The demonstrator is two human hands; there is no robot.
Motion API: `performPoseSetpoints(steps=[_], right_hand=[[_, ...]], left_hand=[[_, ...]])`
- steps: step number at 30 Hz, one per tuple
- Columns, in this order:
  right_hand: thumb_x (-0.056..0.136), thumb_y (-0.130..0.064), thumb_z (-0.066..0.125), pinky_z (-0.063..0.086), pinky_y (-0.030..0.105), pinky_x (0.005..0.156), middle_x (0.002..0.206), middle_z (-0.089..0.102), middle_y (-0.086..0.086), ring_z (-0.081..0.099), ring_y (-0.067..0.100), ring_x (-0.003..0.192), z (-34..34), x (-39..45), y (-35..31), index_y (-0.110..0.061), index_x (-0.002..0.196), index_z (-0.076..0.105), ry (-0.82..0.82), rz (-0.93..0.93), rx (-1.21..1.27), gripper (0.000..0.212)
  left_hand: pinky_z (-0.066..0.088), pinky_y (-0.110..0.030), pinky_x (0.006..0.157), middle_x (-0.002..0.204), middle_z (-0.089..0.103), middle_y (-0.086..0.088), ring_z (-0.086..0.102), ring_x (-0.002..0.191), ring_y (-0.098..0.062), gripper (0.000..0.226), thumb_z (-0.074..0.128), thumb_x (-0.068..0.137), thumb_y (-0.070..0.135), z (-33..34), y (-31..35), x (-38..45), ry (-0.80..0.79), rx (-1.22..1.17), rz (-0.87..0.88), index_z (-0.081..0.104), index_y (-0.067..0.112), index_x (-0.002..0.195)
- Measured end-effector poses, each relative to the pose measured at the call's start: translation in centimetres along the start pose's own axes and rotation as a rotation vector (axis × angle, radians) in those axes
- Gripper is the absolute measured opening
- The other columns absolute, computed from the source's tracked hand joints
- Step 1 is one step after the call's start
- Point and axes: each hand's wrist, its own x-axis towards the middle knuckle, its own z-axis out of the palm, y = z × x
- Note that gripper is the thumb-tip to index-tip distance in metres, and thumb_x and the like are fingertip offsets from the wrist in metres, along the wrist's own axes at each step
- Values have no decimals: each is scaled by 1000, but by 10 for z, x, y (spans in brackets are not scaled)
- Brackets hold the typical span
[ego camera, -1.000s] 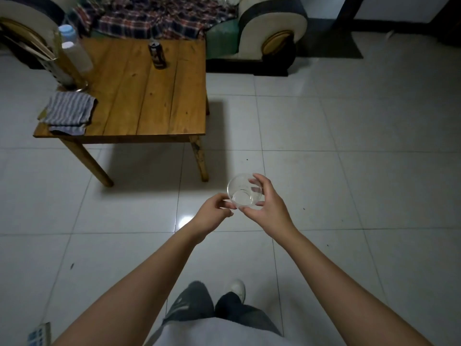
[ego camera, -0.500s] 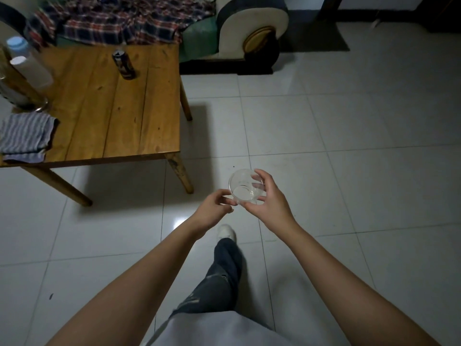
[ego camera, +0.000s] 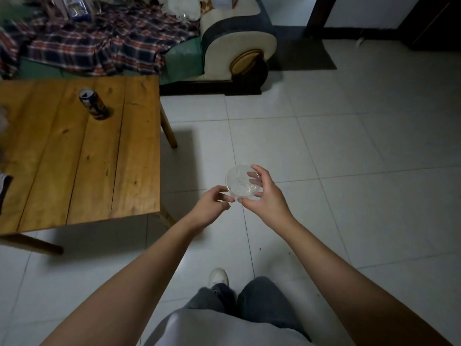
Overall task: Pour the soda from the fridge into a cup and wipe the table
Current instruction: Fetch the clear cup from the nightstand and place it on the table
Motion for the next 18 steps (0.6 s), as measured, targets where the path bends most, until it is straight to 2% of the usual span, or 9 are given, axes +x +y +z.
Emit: performPoseSetpoints(steps=[4, 9, 18], right_hand=[[68, -22, 78, 45, 29, 96, 130, 49, -1, 48, 12, 117, -6, 43, -11, -19, 134, 34, -8, -8, 21, 79], [69, -18, 77, 44, 28, 96, 130, 48, -1, 47, 12, 118, -11, 108, -14, -20, 135, 33, -55, -16, 26, 79], [72, -15, 76, 45, 28, 96, 132, 48, -1, 47, 13, 120, -30, 272, -26, -21, 135, 32, -197, -106, -23, 77]], left_hand=[[42, -23, 69, 104, 64, -7, 55, 86, -16, 37, 49, 84, -4, -15, 19, 39, 7, -3, -6, 53, 10, 118], [41, -20, 63, 101, 64, -5, 54, 80, -12, 36, 50, 84, -4, -32, 39, 92, 47, -25, -17, 52, 8, 117], [43, -23, 69, 98, 63, -3, 55, 84, -14, 36, 50, 84, -4, -67, 102, 210, 199, -76, -29, 53, 11, 117]])
